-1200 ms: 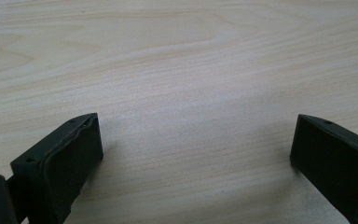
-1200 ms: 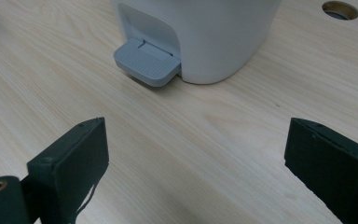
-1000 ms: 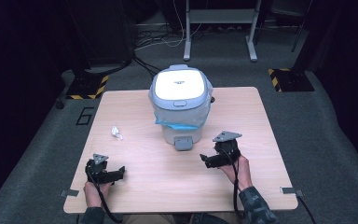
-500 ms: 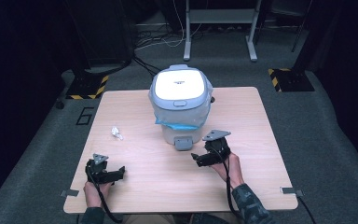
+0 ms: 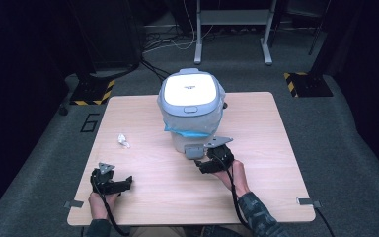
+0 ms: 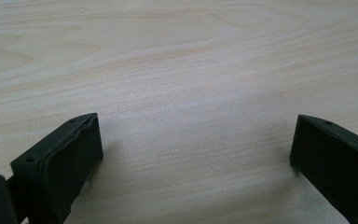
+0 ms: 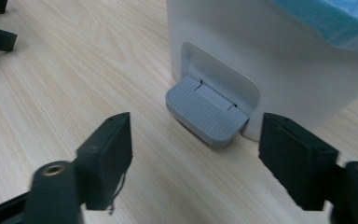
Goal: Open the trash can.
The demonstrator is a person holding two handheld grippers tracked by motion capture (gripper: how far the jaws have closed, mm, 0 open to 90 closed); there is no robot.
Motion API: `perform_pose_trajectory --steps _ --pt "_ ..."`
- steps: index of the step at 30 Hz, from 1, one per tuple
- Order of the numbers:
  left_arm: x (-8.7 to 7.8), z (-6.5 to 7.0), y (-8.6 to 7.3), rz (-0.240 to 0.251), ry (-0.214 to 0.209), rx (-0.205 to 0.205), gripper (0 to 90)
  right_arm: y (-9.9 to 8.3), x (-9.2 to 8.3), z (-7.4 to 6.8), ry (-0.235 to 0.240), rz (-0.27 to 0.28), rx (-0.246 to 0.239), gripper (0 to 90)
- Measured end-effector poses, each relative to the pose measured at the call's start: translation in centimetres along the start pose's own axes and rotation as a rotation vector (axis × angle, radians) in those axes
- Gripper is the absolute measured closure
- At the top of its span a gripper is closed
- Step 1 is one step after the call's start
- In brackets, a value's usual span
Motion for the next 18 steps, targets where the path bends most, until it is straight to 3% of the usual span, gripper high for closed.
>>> perform_pose_trajectory --steps 4,5,6,10,12,13,18 --pt "0.0 0.0 0.0 0.0 0.0 0.0 2.1 0.1 1.1 -0.2 -0.008 0.002 -0.011 51.0" --pt "0.0 0.0 0.0 0.0 0.0 0.0 2.1 0.1 1.1 -0.2 -0.008 0.002 -0.011 51.0" --pt "0.0 0.0 0.0 0.0 0.0 0.0 2.0 0.2 1.6 -0.2 -0.017 0.005 -0.011 62.2" --pt "0.0 0.0 0.0 0.0 0.001 0.001 2.1 0.2 2.4 -0.2 -0.037 0.025 -0.02 84.5" --pt "0.0 0.0 0.0 0.0 0.002 0.001 2.1 0.2 2.6 -0.2 -0.041 0.029 -0.022 89.2" --pt "0.0 0.0 0.0 0.0 0.0 0.0 2.2 0.2 3.1 -0.3 -0.064 0.041 -0.039 90.0" --pt "0.0 0.0 0.0 0.001 0.001 0.0 2.2 0.2 4.2 -0.3 -0.112 0.057 -0.078 90.0"
Point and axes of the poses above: each handheld gripper's, and its own axes: x roughly forward along the jaws, y roughly out of its top, z roughly to its right, the point moved 2 cm from there along x, roughly forward along the jaws, and after that the axes turned 5 degrees about z, right-handed, at the moved point
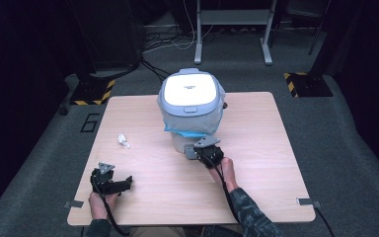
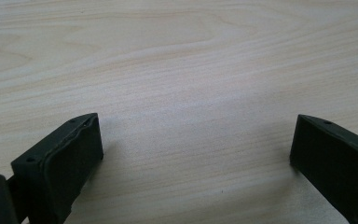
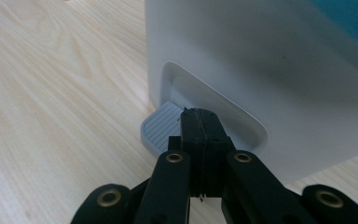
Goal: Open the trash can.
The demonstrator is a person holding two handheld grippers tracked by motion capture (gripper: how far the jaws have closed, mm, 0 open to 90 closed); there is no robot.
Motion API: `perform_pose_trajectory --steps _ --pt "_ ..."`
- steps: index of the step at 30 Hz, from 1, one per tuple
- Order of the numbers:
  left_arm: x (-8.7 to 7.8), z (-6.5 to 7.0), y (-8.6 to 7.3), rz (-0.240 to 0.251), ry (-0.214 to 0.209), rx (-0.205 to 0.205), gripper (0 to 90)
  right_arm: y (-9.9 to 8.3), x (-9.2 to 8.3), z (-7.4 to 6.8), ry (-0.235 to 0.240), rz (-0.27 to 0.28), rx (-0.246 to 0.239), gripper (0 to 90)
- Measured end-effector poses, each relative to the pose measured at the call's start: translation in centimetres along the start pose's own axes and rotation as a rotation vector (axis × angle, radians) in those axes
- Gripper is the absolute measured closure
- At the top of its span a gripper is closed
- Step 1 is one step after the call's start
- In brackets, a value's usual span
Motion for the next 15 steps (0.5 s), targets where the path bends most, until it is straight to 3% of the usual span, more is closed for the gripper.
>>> perform_pose_trajectory --steps 4,7,8,14,15 --pt "0.0 0.0 0.0 0.0 0.0 0.0 2.2 -0.3 0.5 0.0 -0.011 -0.009 0.0 90.0" --pt "0.0 0.0 0.0 0.0 0.0 0.0 2.2 -1.1 1.3 -0.3 -0.019 -0.042 0.025 90.0" --pt "0.0 0.0 0.0 0.0 0.0 0.0 2.2 -1.4 1.3 -0.2 -0.018 -0.015 0.013 90.0" --pt "0.0 0.0 0.0 0.0 0.002 0.002 2.0 -2.1 1.4 -0.3 -0.036 0.017 -0.005 90.0" --pt "0.0 0.0 0.0 0.0 0.002 0.001 2.1 -2.3 1.4 -0.4 -0.039 0.016 0.013 90.0"
Point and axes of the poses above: each handheld gripper's, and its own axes: x roughly forward along the jaws, y roughly out of its top, z roughly to its right, the point moved 2 cm from there along x, roughly forward along the jaws, and after that the axes turned 5 degrees about z, right-handed, at the moved point
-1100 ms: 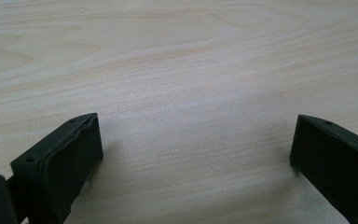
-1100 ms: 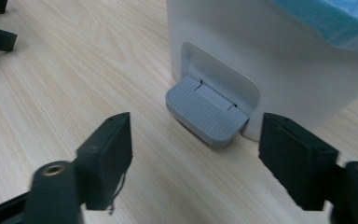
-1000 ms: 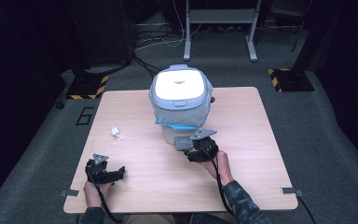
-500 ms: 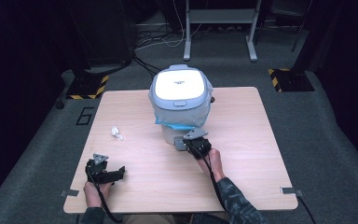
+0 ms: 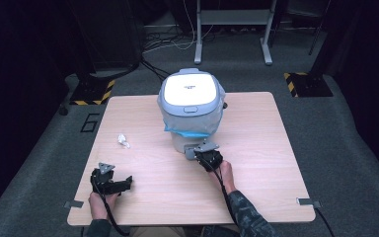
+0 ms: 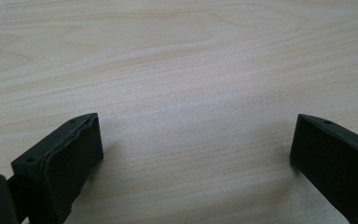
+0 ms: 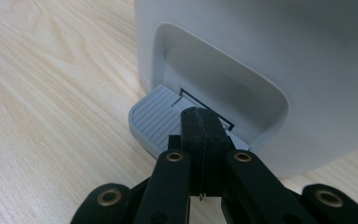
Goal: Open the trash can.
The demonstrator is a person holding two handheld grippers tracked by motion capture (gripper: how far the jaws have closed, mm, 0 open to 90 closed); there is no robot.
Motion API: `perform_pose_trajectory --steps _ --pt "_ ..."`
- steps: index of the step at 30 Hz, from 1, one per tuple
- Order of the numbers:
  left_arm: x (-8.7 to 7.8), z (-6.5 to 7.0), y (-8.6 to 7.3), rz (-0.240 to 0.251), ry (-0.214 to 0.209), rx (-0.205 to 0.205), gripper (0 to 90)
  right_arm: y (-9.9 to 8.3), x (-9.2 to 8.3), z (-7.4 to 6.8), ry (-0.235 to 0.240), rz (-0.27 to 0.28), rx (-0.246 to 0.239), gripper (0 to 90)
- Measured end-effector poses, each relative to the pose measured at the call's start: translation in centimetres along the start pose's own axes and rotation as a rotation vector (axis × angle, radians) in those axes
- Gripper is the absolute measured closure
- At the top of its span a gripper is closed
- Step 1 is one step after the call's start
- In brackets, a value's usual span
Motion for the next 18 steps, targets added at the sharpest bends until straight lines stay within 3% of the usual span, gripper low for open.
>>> perform_pose_trajectory --steps 8,13,18 --pt "0.0 0.0 0.0 0.0 0.001 0.0 2.1 -1.2 0.6 -0.2 -0.002 0.007 0.016 90.0" --pt "0.0 0.0 0.0 0.0 0.001 0.0 2.2 -1.1 0.9 -0.2 -0.007 -0.008 -0.006 90.0" --pt "0.0 0.0 0.0 0.002 0.002 0.0 2.8 -1.1 0.9 -0.3 -0.009 -0.013 0.021 90.0"
Point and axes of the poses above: each handheld gripper's, and its own axes: x roughly forward along the jaws, y roughly out of its top, z roughly to its right, the point moved 2 cm from there along x, roughly forward along the jaws, and after that the axes turned 5 degrees about z, right-handed, at the moved point
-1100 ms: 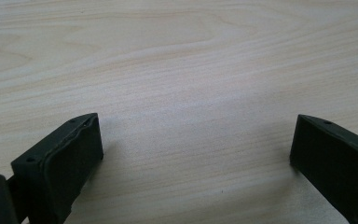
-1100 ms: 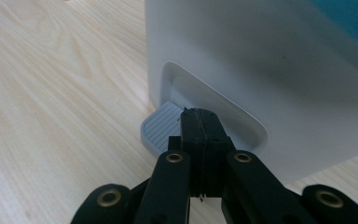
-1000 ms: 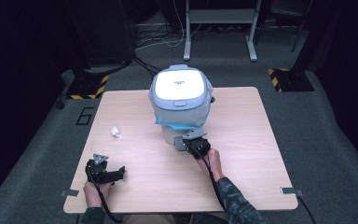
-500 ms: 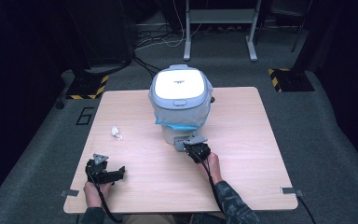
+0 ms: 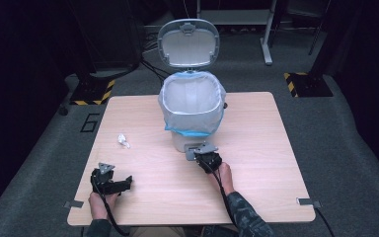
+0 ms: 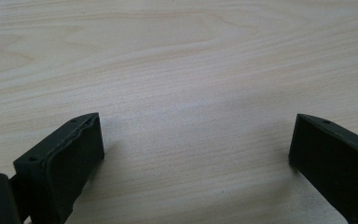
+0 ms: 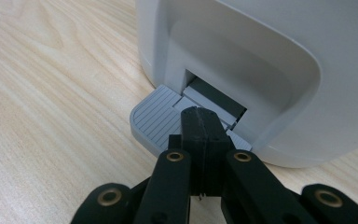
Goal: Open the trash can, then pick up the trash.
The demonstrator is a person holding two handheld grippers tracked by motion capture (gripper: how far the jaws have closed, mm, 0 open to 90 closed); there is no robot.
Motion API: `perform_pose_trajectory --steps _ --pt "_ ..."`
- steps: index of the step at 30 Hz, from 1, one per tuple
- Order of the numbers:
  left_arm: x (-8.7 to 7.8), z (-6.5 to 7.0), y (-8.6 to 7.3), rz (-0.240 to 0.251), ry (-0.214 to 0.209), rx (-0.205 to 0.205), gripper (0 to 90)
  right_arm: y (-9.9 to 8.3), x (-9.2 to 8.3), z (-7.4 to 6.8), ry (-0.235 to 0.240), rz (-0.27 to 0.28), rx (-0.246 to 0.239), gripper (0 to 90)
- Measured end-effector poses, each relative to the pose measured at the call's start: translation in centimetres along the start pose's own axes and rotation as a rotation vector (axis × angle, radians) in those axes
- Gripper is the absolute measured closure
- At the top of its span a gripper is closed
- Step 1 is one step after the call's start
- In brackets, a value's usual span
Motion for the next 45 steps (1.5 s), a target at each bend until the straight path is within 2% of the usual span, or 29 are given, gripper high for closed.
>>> perform_pose_trajectory --steps 9,13,15,20,23,33,37,40,45 --pt "0.0 0.0 0.0 0.0 0.001 0.003 2.8 0.0 0.0 0.0 -0.007 0.013 -0.025 90.0" --pt "0.0 0.0 0.0 -0.001 0.0 0.004 2.8 0.0 0.0 -0.1 -0.008 0.015 -0.014 90.0" --pt "0.0 0.0 0.0 -0.001 0.0 0.003 2.8 0.0 0.0 -0.1 -0.016 0.012 -0.031 90.0" --pt "0.0 -0.1 0.0 -0.002 0.002 0.006 2.9 0.0 0.0 -0.3 -0.018 0.012 -0.026 90.0" --pt "0.0 -0.1 0.0 -0.002 0.001 0.005 2.9 0.0 0.0 -0.2 -0.029 0.012 -0.048 90.0" --pt "0.0 0.0 0.0 -0.005 0.008 0.011 2.5 0.0 0.0 -0.2 -0.021 0.013 -0.049 90.0" --pt "0.1 0.3 0.1 -0.007 -0.018 0.029 0.1 0.0 0.0 -0.2 -0.025 0.014 -0.042 90.0" --pt "0.2 0.4 0.4 -0.017 -0.03 0.03 0.0 0.0 0.0 -0.2 -0.026 0.017 -0.033 90.0" --pt "-0.1 0.2 1.2 -0.007 -0.042 0.025 0.0 0.0 0.0 -0.1 -0.021 0.015 -0.035 90.0"
Point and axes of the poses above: each handheld gripper's, and its own axes: x roughly forward along the jaws, y roughly out of its top, z roughly to its right, the point moved 2 cm from there along x, roughly forward along the jaws, and after that the axes turned 5 degrees about z, right-handed, at the moved point
